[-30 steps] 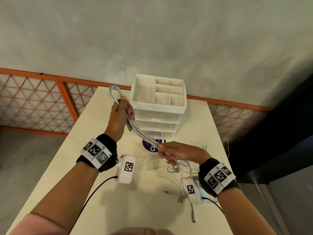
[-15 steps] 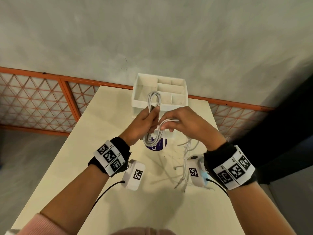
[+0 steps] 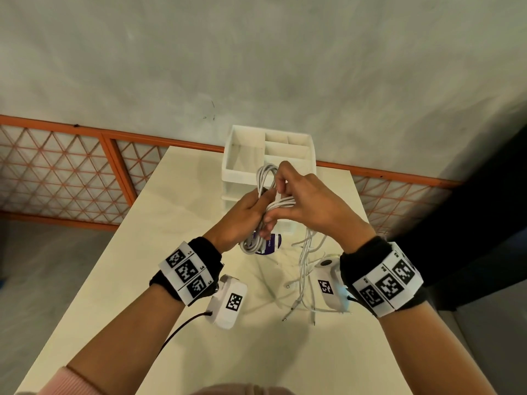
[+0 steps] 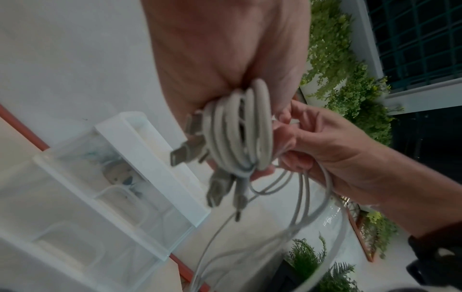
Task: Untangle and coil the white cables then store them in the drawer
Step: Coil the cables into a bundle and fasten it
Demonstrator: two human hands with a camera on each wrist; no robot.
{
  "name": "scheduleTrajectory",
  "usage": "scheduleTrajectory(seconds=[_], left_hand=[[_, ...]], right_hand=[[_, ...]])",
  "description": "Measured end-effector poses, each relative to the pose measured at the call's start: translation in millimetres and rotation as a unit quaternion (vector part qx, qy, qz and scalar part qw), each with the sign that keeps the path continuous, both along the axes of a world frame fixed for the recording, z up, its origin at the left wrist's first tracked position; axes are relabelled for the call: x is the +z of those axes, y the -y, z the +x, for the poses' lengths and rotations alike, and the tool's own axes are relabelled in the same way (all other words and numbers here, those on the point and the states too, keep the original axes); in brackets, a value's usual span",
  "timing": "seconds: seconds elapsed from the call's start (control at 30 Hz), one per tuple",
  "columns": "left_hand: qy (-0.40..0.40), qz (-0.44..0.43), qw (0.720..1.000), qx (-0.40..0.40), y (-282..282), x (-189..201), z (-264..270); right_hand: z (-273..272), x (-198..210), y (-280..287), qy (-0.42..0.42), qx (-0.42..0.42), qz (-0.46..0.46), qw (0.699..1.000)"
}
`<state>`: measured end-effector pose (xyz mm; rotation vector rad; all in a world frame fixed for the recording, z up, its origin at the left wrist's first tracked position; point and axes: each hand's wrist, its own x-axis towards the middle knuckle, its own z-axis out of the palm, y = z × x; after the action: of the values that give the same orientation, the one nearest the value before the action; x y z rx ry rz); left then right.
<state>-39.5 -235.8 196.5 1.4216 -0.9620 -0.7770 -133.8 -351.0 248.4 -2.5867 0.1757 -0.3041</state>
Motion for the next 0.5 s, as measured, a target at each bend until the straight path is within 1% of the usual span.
scheduleTrajectory(seconds=[0.03,0.1,0.17,0.23,0.3,0.33,0.4,0.5], left_hand=[[-0.002,0.001,1.0,-0.01,-1.6,-0.4,1.9],[-0.006,0.003,0.999,-0.034,-6.6,-0.2,9.1],[-0.006,0.011,0.998,-0.054,-11.1,1.8,17.6],[-0.007,0.028,0.997,-0.069,-13.8,3.2,21.8],[-0.008,0.054,0.995,-0.081,-16.0,1.4,22.7],[-0.007,0.072,0.994,-0.084,-16.2,-1.6,22.6],[-0.003,0.11,0.991,-0.082,-16.2,-8.4,20.1],[-0.003,0.129,0.988,-0.091,-13.9,-12.1,9.5]], right_hand=[[-1.7,2.7,4.3,-0.025,-0.01,0.009,1.0],[-6.3,7.6,16.7,-0.111,-0.011,0.021,0.994],[-11.0,8.4,31.6,-0.199,0.016,0.001,0.98],[-15.0,5.1,43.3,-0.244,0.04,-0.003,0.969],[-18.1,3.6,48.4,-0.254,0.042,0.022,0.966],[-19.4,4.3,48.1,-0.245,0.043,0.054,0.967],[-20.8,6.9,45.4,-0.206,0.044,0.112,0.971],[-18.7,11.3,35.6,-0.139,0.064,0.138,0.979]])
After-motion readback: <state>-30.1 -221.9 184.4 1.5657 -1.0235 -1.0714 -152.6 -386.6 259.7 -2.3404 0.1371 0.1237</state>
